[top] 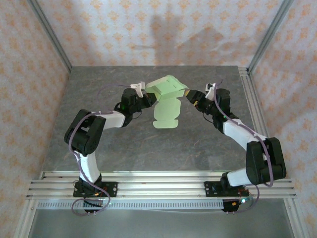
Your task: Fold the paper box
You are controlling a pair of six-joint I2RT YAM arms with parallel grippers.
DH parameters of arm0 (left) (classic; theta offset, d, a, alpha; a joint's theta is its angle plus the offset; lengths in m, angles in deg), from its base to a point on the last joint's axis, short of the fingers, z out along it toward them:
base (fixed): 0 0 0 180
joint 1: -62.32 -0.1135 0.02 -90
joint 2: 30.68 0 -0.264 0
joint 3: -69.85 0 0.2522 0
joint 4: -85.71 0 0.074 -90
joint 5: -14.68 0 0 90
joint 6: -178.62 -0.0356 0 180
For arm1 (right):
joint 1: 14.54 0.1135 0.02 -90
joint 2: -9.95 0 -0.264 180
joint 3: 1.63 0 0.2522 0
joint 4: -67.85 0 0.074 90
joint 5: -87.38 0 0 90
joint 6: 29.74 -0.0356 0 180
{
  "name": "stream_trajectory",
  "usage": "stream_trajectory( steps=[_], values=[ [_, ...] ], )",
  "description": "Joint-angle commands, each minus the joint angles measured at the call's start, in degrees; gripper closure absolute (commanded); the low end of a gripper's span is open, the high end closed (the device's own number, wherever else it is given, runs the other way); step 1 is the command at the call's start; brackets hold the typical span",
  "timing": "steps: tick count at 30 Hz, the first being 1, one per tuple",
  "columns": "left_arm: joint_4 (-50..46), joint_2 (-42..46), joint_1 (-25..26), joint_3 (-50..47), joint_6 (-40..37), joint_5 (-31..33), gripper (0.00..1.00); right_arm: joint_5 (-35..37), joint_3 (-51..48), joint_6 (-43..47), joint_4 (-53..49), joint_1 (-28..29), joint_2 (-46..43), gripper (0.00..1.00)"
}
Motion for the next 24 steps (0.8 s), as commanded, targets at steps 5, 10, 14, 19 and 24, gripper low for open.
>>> stream_trajectory(
  steps=[5, 10, 14, 19, 24],
  values=[
    [1.01, 0.05, 0.25, 2.38, 0.63, -0.44, 1.00, -3.79, 3.87, 0.97, 5.54, 3.75, 1.74, 0.41],
    [1.02, -0.42, 0.34, 2.15, 0.34, -0.18, 1.00, -3.94, 5.00, 0.04, 5.27, 4.57, 3.64, 0.47],
    [0.59, -0.41, 0.44, 2.04, -0.73, 0.28, 1.00, -3.06, 5.54, -1.62, 4.71, 4.97, 4.96, 0.59],
    [-1.70, 0.61, 0.67, 1.54, -3.71, 3.34, 1.00, 1.21, 5.19, -3.22, 2.31, 4.95, 4.90, 0.79],
    [-8.30, 3.81, 2.55, 1.15, -11.33, 11.37, 1.00, 4.38, 6.05, -4.10, -4.59, 5.07, 4.46, 0.89]
  ],
)
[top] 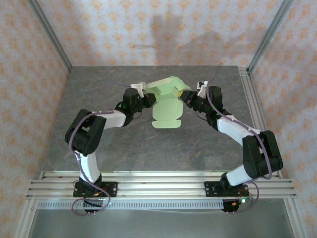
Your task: Fold the paper box
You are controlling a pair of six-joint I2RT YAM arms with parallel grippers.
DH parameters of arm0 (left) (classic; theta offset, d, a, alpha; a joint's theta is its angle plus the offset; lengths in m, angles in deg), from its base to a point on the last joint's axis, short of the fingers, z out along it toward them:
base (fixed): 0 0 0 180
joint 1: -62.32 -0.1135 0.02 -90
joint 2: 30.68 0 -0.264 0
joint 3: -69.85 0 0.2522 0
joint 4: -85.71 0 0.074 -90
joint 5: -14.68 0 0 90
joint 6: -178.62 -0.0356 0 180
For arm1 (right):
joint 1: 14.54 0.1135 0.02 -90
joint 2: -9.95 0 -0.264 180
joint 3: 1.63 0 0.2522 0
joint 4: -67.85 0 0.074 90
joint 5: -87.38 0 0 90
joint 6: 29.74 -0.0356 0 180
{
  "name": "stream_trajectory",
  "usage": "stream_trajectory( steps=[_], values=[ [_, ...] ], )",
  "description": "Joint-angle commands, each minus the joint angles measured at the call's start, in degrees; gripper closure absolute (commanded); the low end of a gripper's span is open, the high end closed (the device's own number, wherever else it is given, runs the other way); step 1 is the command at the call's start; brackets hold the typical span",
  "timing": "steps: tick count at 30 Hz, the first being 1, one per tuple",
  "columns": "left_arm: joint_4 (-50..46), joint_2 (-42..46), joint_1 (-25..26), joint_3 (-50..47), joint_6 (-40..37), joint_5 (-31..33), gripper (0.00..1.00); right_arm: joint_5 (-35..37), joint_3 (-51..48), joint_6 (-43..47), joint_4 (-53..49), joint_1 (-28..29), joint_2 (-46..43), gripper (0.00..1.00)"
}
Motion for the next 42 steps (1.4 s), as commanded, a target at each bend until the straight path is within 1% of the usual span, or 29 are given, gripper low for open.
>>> stream_trajectory(
  steps=[1, 3, 7, 8, 9, 10, 12, 13, 17, 19, 23, 27, 28, 30, 33, 35, 37, 39, 40, 42],
  values=[
    [-4.35, 4.33, 1.91, 0.23, -7.01, 6.96, 1.00, 3.67, 2.09, -0.48, -5.08, 0.28, -0.13, 0.92],
    [-5.17, 5.03, 2.54, 0.25, -7.83, 8.72, 1.00, 4.12, 2.00, -0.87, -5.59, 0.41, -0.07, 1.00],
    [-5.21, 5.31, 3.06, 0.36, -7.67, 9.68, 1.00, 3.90, 1.68, -1.49, -4.65, 0.43, 0.38, 1.00],
    [-5.12, 5.33, 3.06, 0.31, -7.36, 9.75, 1.00, 3.86, 1.37, -1.95, -3.67, 0.51, 0.52, 0.99],
    [-5.01, 5.32, 3.07, 0.31, -7.28, 9.72, 1.00, 3.73, 1.13, -2.45, -2.80, 0.48, 0.73, 0.90],
    [-4.88, 5.33, 3.03, 0.41, -7.07, 9.73, 1.00, 3.42, 0.89, -2.95, -1.89, 0.51, 1.02, 0.84],
    [-4.68, 5.42, 3.06, 0.31, -6.63, 9.76, 1.00, 3.12, 0.47, -3.89, -0.46, 0.49, 1.48, 0.76],
    [-4.57, 5.48, 3.03, 0.31, -6.41, 9.80, 1.00, 3.21, 0.21, -4.04, 0.04, 0.50, 1.66, 0.74],
    [-4.62, 5.50, 3.04, 0.48, -5.95, 9.52, 1.00, 3.78, -0.85, -4.20, 1.61, 0.51, 1.79, 0.72],
    [-4.80, 5.23, 3.01, 0.73, -5.66, 9.40, 1.00, 2.76, -0.99, -4.82, 3.01, 0.49, 2.14, 0.72],
    [-4.98, 4.62, 3.07, 1.19, -5.12, 9.57, 1.00, -0.27, -0.99, -7.48, 7.76, 0.51, 3.79, 0.66],
    [-5.58, 3.98, 3.05, 1.83, -4.79, 9.83, 1.00, -1.14, -0.69, -7.05, 7.10, 0.51, 4.41, 0.66],
    [-5.92, 3.93, 3.07, 2.05, -4.80, 9.96, 1.00, -1.50, -0.43, -6.66, 6.35, 0.51, 4.52, 0.67],
    [-5.51, 3.84, 3.07, 1.84, -4.64, 10.09, 1.00, -1.26, -0.29, -5.82, 5.17, 0.50, 4.32, 0.74],
    [-5.77, 3.88, 3.02, 1.89, -4.75, 10.37, 1.00, -0.18, 0.01, -4.45, 2.53, 0.46, 3.97, 0.86],
    [-6.12, 3.91, 3.06, 1.89, -5.02, 10.91, 1.00, 0.11, 0.33, -4.02, 1.49, 0.53, 3.87, 0.95],
    [-6.21, 4.01, 3.02, 1.82, -5.13, 11.36, 1.00, 0.51, 0.37, -3.91, 1.28, 0.59, 3.73, 1.00],
    [-6.61, 4.01, 3.01, 1.89, -5.00, 12.01, 1.00, 0.91, 0.39, -3.96, 1.25, 0.66, 3.56, 1.00],
    [-6.74, 3.93, 3.07, 1.89, -4.76, 12.22, 1.00, 1.07, 0.42, -4.00, 1.24, 0.73, 3.55, 0.98],
    [-6.75, 3.91, 3.00, 1.89, -4.40, 12.80, 1.00, 1.10, 0.58, -4.16, 1.27, 1.16, 3.81, 0.79]
  ],
)
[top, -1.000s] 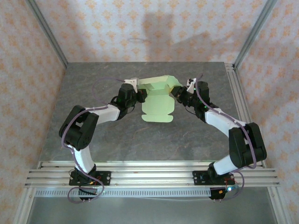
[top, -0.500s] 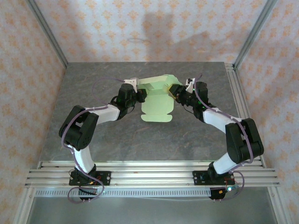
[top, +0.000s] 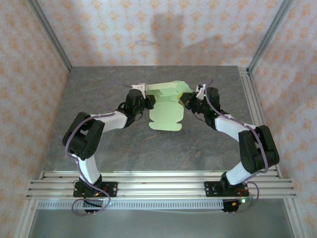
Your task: Fold the paper box
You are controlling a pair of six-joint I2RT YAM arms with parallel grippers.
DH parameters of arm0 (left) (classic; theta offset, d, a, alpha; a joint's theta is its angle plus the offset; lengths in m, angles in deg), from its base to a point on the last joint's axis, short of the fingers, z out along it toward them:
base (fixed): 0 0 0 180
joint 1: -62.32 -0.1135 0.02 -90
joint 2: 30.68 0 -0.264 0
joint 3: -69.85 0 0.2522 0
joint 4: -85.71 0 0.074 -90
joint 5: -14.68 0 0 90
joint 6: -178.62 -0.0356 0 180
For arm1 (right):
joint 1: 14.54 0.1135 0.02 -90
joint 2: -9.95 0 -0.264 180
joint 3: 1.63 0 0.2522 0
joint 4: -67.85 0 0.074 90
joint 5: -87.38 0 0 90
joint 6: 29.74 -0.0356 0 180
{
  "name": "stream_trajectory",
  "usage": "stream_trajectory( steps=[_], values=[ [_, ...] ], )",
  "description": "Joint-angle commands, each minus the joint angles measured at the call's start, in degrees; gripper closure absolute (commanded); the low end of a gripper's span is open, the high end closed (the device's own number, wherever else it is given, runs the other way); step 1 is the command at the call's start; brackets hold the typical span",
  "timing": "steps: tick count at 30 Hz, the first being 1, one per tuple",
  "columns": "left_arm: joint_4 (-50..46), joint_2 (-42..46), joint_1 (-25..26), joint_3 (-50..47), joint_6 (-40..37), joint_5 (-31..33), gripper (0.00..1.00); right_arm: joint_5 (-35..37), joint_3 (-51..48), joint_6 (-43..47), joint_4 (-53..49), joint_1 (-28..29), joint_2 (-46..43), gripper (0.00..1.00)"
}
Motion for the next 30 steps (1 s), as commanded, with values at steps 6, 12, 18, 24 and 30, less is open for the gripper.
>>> stream_trajectory(
  steps=[6, 12, 18, 24, 30],
  values=[
    [-0.28, 0.38, 0.24, 1.96, 1.42, 3.68, 1.00, 1.14, 0.26, 0.08, 0.74, 1.48, 0.73, 0.87],
    [-0.69, 0.49, 0.31, 1.89, 1.43, 4.19, 1.00, 2.22, 0.33, 1.13, -0.81, 1.48, -0.09, 1.00],
    [-0.84, 0.52, 0.27, 1.78, 1.59, 4.61, 1.00, 2.57, 0.15, 1.13, -0.79, 1.48, -0.41, 1.00],
    [-1.06, 0.65, 0.12, 1.43, 1.65, 5.15, 1.00, 4.11, -0.28, 2.88, -2.06, 1.48, -2.06, 0.72],
    [-4.09, 0.82, -0.35, 1.80, 4.04, 9.72, 1.00, 11.45, -0.55, 8.50, -9.45, 1.30, -7.89, 0.44]
  ],
)
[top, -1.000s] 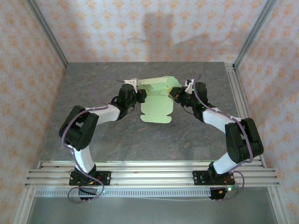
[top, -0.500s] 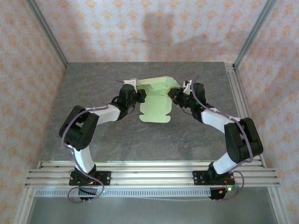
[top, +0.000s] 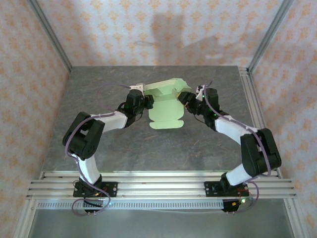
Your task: Fold the paper box
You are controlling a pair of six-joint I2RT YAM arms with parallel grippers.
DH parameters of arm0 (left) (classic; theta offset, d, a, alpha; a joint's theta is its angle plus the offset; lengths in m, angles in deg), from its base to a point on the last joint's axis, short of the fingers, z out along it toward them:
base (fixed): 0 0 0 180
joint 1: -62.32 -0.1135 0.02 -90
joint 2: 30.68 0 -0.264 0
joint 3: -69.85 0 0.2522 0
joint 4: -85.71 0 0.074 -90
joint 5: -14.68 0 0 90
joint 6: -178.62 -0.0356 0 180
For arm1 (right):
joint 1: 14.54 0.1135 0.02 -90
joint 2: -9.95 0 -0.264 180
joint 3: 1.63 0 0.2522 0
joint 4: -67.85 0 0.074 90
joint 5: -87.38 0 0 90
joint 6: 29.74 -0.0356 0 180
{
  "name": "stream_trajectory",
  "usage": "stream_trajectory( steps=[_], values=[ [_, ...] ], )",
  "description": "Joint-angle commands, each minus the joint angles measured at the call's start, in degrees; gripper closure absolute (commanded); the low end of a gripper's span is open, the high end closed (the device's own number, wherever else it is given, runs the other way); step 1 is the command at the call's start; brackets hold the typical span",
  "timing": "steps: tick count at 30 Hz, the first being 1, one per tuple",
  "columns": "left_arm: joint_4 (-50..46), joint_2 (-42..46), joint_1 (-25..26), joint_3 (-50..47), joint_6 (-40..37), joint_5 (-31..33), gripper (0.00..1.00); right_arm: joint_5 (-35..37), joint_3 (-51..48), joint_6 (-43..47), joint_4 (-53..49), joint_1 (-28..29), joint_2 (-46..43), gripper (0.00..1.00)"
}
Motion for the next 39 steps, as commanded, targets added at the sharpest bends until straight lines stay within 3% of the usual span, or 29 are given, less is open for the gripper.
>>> stream_trajectory(
  steps=[1, 6, 12, 19, 24, 32, 39],
  values=[
    [-2.12, 0.86, -0.42, 1.56, 2.13, 6.14, 1.00, 6.39, -0.20, 4.97, -5.21, -0.04, -5.42, 0.42],
    [-1.73, 0.57, -0.04, 0.84, 3.72, 15.13, 1.00, 13.20, 4.08, 9.98, -17.77, 1.04, -10.23, 0.40],
    [-2.02, -0.65, 1.04, 0.90, 2.43, 22.52, 1.00, 24.04, 17.11, 18.39, -32.64, 7.90, -8.88, 0.40],
    [-3.03, -1.15, 1.81, 1.04, 0.87, 24.77, 1.00, 27.02, 35.10, 24.78, -37.46, 14.49, 3.30, 0.41],
    [-3.43, -0.76, 1.85, 0.75, 0.75, 25.12, 1.00, 27.09, 47.93, 25.29, -43.61, 15.73, 12.73, 0.42],
    [-4.66, -0.23, 1.84, 1.43, 0.72, 25.43, 1.00, 25.36, 55.10, 23.13, -45.76, 15.78, 20.58, 0.44],
    [-5.03, 0.77, 1.92, 1.22, 0.41, 25.80, 1.00, 23.17, 55.62, 20.18, -45.16, 15.57, 22.96, 0.49]
  ],
)
